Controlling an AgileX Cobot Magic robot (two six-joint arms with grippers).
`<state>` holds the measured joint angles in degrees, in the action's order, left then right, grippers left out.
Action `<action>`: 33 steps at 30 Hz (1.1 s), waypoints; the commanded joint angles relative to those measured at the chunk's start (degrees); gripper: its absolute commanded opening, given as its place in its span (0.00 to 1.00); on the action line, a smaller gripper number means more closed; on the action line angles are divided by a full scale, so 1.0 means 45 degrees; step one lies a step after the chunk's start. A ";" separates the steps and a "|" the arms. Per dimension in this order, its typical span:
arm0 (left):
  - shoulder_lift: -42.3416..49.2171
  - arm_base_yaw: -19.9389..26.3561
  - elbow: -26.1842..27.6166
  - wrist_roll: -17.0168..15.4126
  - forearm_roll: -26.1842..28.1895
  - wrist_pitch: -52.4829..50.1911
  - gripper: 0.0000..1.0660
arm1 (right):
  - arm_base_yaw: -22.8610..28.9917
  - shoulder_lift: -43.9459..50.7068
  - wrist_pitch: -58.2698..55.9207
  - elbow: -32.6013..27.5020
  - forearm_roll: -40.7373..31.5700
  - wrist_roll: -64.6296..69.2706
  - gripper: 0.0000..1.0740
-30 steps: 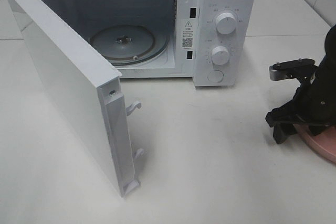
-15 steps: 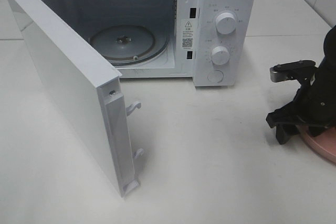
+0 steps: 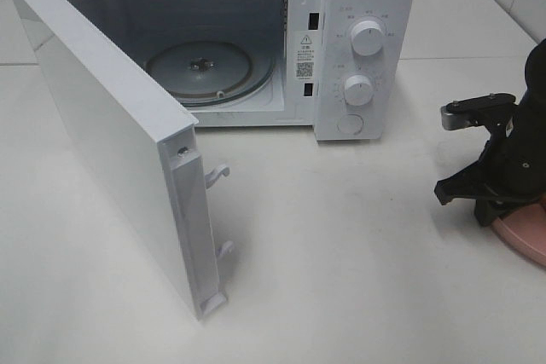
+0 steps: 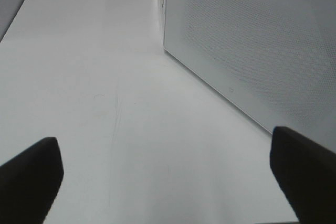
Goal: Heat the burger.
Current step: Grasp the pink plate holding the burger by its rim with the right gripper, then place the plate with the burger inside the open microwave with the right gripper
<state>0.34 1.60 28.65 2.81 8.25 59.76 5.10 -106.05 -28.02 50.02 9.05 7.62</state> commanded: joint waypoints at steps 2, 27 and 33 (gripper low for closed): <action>0.0089 0.0013 -0.0038 -0.0064 0.0089 -0.0089 0.94 | -0.0013 -0.0280 -0.0662 -0.0127 0.0586 0.0955 0.00; 0.0089 0.0013 -0.0038 -0.0064 0.0089 -0.0089 0.94 | 0.2279 0.0917 -0.3043 -0.0140 0.5640 0.5615 0.00; 0.0089 0.0013 -0.0038 -0.0064 0.0089 -0.0089 0.94 | 0.2967 0.1184 -0.3591 -0.0700 0.6201 0.6022 0.00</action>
<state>0.34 1.60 28.65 2.81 8.25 59.76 18.05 -101.41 -41.77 47.21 34.49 33.69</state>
